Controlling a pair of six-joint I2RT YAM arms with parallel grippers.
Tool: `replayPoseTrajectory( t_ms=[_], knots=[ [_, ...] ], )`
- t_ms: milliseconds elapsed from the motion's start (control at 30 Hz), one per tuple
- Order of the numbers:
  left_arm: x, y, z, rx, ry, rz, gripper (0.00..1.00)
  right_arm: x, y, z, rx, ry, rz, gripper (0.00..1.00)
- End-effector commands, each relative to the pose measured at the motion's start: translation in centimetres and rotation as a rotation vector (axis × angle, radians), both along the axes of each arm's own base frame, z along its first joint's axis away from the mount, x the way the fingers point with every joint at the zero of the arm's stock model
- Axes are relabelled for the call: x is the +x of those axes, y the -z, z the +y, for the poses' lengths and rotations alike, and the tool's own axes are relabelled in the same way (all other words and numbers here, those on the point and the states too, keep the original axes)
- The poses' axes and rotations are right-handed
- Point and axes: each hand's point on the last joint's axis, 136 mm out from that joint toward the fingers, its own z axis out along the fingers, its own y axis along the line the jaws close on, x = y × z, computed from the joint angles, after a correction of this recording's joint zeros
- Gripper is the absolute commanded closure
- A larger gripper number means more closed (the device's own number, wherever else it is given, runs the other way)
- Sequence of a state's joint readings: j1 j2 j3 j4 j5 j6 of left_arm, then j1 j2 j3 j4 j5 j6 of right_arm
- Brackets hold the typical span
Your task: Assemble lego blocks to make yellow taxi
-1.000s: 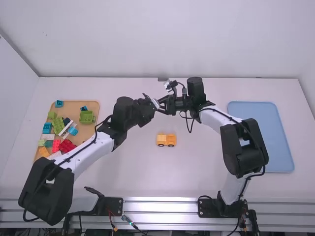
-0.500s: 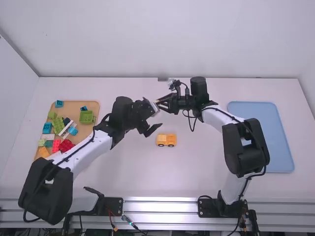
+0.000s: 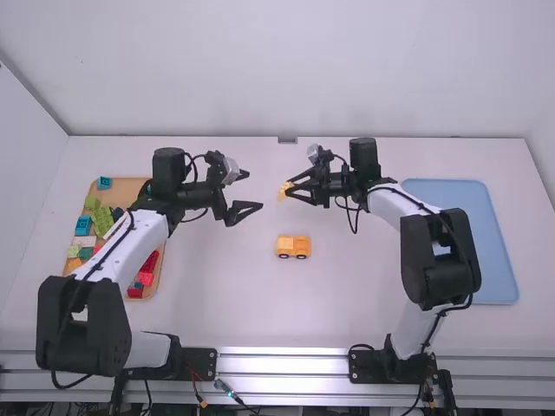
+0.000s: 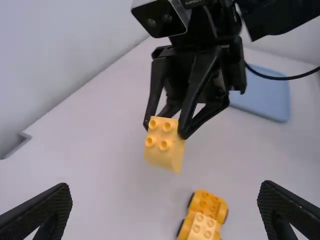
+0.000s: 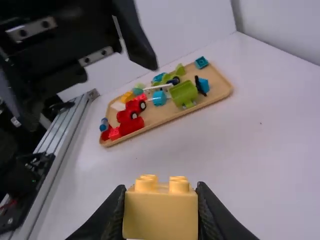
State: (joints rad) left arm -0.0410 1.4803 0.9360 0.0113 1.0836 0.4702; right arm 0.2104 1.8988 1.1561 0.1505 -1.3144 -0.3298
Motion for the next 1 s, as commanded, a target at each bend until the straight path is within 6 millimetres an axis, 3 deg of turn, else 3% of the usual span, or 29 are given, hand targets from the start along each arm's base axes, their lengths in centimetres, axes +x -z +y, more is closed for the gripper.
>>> replayPoseTrajectory(
  t_ms=[0,67,500,967],
  knots=[
    [-0.8,-0.5,-0.8,-0.076,0.095,0.031,0.01,-0.9,-0.5,0.6,0.038,-0.068,-0.072,0.90],
    [-0.7,0.0,-0.9,-0.089,0.109,0.047,0.01,-1.1,-0.5,0.9,0.039,-0.078,-0.093,0.95],
    [1.3,1.6,-0.6,-0.099,0.017,0.159,0.01,-1.8,-0.4,1.7,0.042,-0.106,-0.115,0.95],
    [0.6,2.3,-0.8,-0.031,0.078,0.052,0.01,-2.6,-1.2,1.6,0.090,-0.155,-0.107,0.95]
  ],
)
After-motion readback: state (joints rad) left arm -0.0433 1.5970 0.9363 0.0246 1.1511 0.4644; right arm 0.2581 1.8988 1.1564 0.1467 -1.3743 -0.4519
